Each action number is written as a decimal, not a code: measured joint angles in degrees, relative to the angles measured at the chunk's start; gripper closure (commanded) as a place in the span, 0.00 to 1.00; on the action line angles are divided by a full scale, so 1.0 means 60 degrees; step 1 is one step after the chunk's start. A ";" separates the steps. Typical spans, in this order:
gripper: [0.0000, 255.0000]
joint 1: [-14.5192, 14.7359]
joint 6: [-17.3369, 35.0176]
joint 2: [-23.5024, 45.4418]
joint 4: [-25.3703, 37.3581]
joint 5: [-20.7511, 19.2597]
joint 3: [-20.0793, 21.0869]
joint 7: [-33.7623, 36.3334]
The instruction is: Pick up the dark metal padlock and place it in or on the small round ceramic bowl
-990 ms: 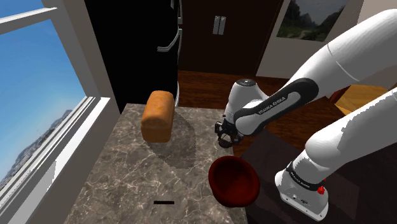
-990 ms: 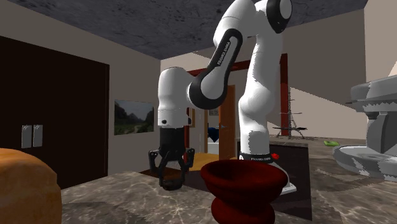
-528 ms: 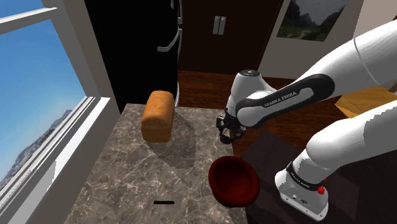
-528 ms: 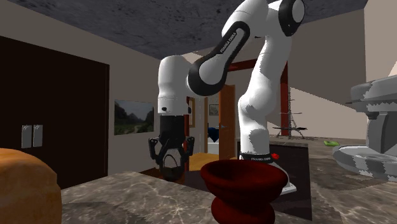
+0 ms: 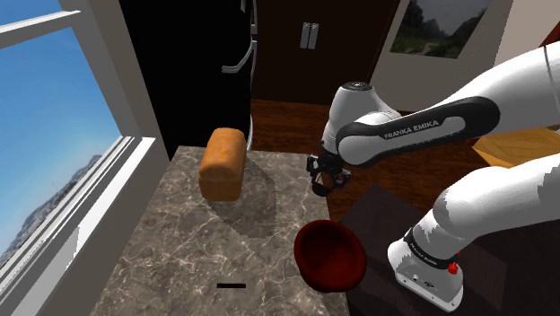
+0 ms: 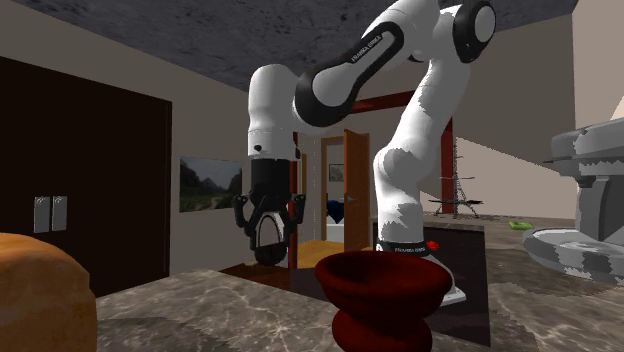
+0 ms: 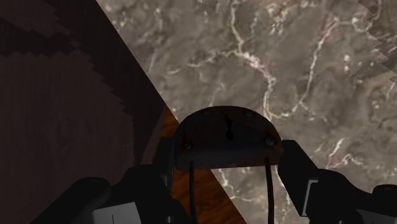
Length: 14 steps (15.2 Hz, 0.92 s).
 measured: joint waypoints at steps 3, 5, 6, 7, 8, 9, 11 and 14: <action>1.00 0.0055 -0.0513 -0.0393 0.0118 -0.0032 -0.0165 -0.0030; 1.00 0.0064 -0.0884 -0.0615 0.0273 -0.0088 -0.0266 -0.0022; 1.00 0.0061 -0.1030 -0.0695 0.0337 -0.0115 -0.0311 -0.0026; 1.00 0.0066 -0.1236 -0.0812 0.0432 -0.0147 -0.0365 -0.0018; 1.00 0.0050 -0.1392 -0.0876 0.0525 -0.0187 -0.0414 -0.0021; 1.00 0.0063 -0.1569 -0.0981 0.0600 -0.0207 -0.0455 -0.0005; 1.00 0.0063 -0.1926 -0.1184 0.0751 -0.0272 -0.0573 -0.0021; 1.00 0.0084 -0.2433 -0.1474 0.0967 -0.0346 -0.0722 -0.0010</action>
